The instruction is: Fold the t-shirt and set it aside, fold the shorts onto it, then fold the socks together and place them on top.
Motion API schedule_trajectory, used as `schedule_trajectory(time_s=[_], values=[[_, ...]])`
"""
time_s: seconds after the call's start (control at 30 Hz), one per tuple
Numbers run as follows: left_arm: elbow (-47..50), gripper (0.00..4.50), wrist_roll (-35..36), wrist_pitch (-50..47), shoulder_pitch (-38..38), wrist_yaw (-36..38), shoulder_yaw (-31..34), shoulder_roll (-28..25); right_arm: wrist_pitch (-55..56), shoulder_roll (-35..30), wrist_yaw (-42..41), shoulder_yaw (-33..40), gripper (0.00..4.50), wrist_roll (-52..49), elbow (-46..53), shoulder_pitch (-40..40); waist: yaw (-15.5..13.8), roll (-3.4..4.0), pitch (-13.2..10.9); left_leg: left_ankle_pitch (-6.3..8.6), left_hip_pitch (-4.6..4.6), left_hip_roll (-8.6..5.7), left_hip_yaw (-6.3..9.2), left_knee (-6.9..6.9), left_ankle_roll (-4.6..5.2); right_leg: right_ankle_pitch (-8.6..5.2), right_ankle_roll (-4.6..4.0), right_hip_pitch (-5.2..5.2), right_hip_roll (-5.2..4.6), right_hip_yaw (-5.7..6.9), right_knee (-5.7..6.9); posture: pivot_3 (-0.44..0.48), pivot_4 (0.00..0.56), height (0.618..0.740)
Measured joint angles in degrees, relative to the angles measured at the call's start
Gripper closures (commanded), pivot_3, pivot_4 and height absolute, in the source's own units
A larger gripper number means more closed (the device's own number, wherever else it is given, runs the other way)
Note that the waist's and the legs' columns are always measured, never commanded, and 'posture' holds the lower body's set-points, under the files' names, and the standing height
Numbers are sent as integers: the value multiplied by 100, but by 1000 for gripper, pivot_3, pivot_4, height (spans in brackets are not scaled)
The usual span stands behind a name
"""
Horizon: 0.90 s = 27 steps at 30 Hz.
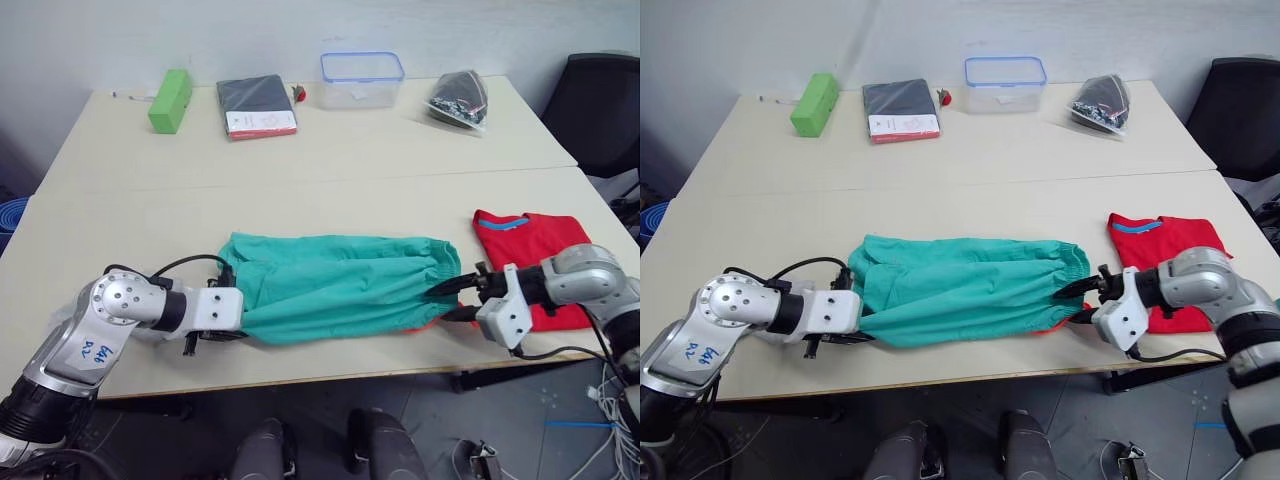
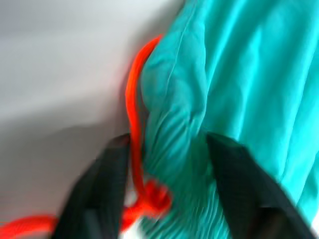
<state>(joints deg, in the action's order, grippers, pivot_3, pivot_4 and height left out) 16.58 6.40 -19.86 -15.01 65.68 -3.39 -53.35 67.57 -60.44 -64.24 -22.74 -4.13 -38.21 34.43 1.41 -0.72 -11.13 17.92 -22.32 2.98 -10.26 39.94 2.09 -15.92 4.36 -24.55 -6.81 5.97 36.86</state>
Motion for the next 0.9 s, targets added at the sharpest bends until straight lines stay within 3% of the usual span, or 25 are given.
schedule_trajectory(time_s=[0.07, 0.13, 0.23, 0.37, 0.47, 0.53, 0.7, 0.8, 0.83, 0.9], values=[[4, 1250, 576, -481, -28, 30, 441, 69, -806, -374, 193, 439, 173, -478, 722, -672, 8, 2, -1, -1, -1, 4, 3, 1, -2, 0, 0, 2, -8, 1, 1, 0, 150, 740], [68, 640, 1212, -1052, -122, 68, 836, 104, -1683, -603, 463, 917, 0, -959, 1505, -1230, 21, 3, -1, -4, 2, 12, 6, 1, -10, 0, 0, 6, -4, 2, 0, 0, 150, 740], [168, 640, 2181, -1982, -623, 26, 1223, 165, -3366, -809, 1022, 1695, 0, -1705, 2977, -2103, 14, 2, -1, -8, 1, 27, 10, 0, -27, -3, -4, 8, 14, 3, -6, 0, 150, 740], [286, 640, 2713, -2559, -1258, -319, 1235, 509, -5513, -699, 1761, 2089, 0, -2611, 4840, -2507, 8, 2, 0, -10, 3, 30, 17, -3, -37, -6, -11, 9, 23, 2, -2, 0, 150, 740], [221, 1217, 2695, -2576, -1502, -416, 775, 787, -6914, -139, 2326, 1928, 576, -3004, 5728, -2291, 3, -3, 2, -10, 0, 30, 15, -3, -39, -7, -13, 6, 29, 2, -3, 0, 150, 740], [-51, 1841, 2368, -2244, -1615, -408, 300, 858, -7710, 496, 2699, 1660, 1233, -3051, 5914, -1950, 7, -11, 6, -10, 0, 30, 12, -3, -40, -8, -14, 4, 34, 3, -7, 0, 150, 740], [-964, 3443, 1350, -1389, -1628, -313, -793, 963, -8957, 1635, 3070, 805, 3006, -2500, 5715, -1297, 9, -11, 6, -7, -22, 29, 6, -9, -42, -13, -25, -27, 45, 10, 0, 0, 150, 740], [-1313, 4414, 1019, -1149, -1705, -271, -1120, 1060, -9299, 1887, 3015, 444, 4090, -2089, 5398, -1038, -3, -11, 6, -8, -60, 26, 7, -1, -37, -13, -25, -64, 51, 15, 8, 0, 150, 740], [-1406, 4500, 914, -1090, -1753, -241, -1173, 1069, -9350, 1906, 2939, 296, 4428, -1853, 5264, -931, -9, -12, 7, -12, -92, 23, 7, 9, -30, -12, -22, -89, 51, 16, 14, 0, 150, 740], [-1597, 4500, 758, -1022, -1854, -227, -1281, 1107, -9391, 1975, 2814, 59, 4470, -1434, 4917, -758, -11, -12, 7, -15, -97, 15, 5, 8, -26, -8, -16, -94, 50, 26, 14, 0, 150, 740]])
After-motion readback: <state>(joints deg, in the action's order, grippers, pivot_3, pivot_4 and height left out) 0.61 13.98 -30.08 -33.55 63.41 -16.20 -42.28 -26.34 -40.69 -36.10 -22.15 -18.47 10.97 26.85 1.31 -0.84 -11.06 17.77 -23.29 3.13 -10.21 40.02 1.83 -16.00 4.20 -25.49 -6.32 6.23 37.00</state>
